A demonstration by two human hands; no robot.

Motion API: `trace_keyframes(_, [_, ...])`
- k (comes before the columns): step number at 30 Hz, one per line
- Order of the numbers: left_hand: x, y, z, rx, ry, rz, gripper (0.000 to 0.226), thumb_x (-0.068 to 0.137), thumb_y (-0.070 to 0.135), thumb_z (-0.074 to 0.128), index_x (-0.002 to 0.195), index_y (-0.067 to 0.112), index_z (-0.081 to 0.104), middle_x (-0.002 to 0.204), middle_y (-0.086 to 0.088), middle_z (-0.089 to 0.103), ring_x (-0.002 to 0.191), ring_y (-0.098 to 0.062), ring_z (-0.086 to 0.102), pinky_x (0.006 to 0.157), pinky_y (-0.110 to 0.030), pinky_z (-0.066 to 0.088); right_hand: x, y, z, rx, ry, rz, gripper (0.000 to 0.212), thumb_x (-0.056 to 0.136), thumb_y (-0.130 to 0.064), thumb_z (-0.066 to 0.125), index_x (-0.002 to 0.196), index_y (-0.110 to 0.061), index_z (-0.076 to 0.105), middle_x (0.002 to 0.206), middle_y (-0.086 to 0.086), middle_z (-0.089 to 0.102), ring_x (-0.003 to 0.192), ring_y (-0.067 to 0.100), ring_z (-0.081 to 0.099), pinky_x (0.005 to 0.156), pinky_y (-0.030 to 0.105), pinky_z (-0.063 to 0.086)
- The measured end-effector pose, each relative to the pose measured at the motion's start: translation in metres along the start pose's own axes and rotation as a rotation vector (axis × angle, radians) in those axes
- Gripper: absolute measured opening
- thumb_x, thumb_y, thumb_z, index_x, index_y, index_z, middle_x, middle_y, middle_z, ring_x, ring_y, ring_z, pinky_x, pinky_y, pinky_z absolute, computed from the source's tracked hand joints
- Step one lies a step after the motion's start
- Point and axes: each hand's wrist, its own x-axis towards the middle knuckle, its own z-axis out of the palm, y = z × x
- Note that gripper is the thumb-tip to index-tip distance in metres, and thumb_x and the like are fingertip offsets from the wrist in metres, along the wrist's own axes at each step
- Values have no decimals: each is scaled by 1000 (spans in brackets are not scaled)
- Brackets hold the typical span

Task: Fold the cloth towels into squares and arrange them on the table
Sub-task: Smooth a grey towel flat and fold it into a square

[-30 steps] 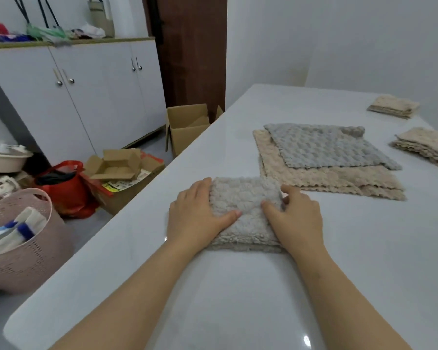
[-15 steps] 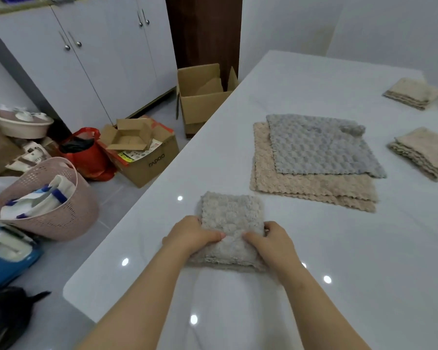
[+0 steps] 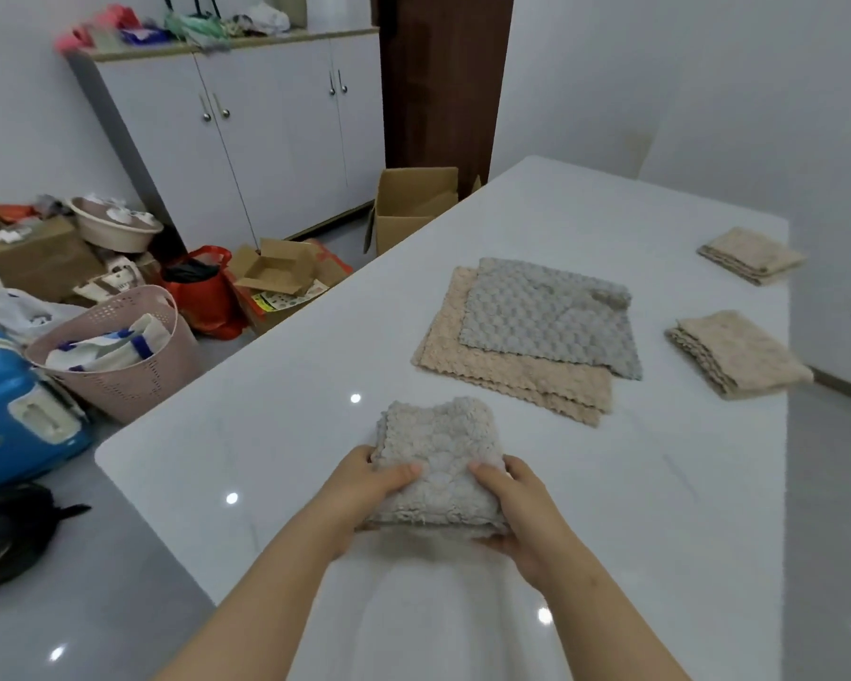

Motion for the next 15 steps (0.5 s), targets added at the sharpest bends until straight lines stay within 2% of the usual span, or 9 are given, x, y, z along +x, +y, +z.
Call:
trace_keyframes(4, [-36, -24, 46, -53, 17, -7, 43, 81, 17, 70, 117, 14, 46, 105, -1, 61, 92, -19, 63, 72, -31, 55, -33, 10, -49, -61, -56, 14, 24, 87, -25, 60, 110, -23, 54, 107, 3, 65, 95, 24, 65, 82, 48, 56])
trace_keyframes(9, [-74, -42, 77, -69, 44, 17, 45, 81, 13, 69, 117, 18, 42, 101, 3, 58, 88, -15, 62, 67, -26, 53, -63, 18, -85, -134, -134, 53, 23, 86, -18, 56, 110, -21, 56, 107, 5, 66, 98, 25, 64, 86, 49, 54])
trace_keyframes(15, [-86, -51, 96, -49, 46, 74, 45, 82, 12, 68, 118, 24, 42, 106, 7, 59, 93, -13, 63, 68, -24, 54, -77, 17, -109, -102, -153, 1, 28, 85, -11, 55, 111, -20, 57, 108, 4, 67, 96, 24, 65, 70, 37, 55])
